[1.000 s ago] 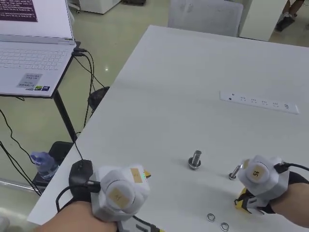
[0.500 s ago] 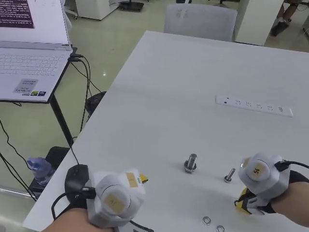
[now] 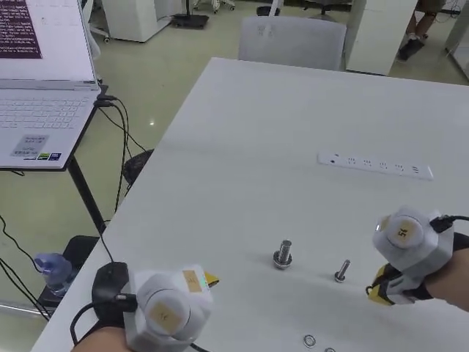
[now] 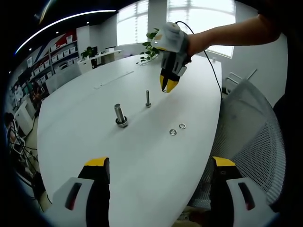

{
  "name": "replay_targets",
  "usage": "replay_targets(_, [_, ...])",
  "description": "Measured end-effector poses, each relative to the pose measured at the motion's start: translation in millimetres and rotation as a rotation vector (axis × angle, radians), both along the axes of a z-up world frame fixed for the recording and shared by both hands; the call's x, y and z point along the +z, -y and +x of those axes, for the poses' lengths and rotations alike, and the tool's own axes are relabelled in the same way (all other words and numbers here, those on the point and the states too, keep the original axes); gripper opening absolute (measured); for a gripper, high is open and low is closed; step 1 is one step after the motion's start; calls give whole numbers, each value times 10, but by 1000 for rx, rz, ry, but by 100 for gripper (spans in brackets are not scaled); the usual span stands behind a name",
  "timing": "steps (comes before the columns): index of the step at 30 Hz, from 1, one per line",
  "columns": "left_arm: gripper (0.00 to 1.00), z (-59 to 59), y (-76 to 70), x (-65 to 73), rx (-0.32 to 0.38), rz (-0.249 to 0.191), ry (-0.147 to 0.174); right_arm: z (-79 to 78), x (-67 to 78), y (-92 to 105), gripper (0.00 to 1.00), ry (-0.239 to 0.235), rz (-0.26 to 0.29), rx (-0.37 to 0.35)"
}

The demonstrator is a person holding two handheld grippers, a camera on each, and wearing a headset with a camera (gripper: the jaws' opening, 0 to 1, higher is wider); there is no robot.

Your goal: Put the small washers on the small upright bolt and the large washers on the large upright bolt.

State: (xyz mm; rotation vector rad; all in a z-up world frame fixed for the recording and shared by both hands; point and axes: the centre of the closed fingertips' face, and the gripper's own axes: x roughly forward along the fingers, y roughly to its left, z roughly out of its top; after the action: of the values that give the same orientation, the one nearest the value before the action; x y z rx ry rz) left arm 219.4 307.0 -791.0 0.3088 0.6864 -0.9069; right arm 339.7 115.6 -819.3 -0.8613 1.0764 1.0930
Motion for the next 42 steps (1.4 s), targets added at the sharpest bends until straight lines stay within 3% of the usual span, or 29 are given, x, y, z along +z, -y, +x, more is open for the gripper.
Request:
replay_targets(6, [87, 1, 12, -16, 3, 1, -1, 156, 138, -130, 13, 18, 23, 7])
replay_targets(14, [86, 14, 0, -25, 12, 1, -3, 257, 190, -260, 13, 26, 20, 17])
replay_targets(42, [86, 72, -42, -80, 17, -7, -17, 339, -5, -335, 13, -2, -18, 50])
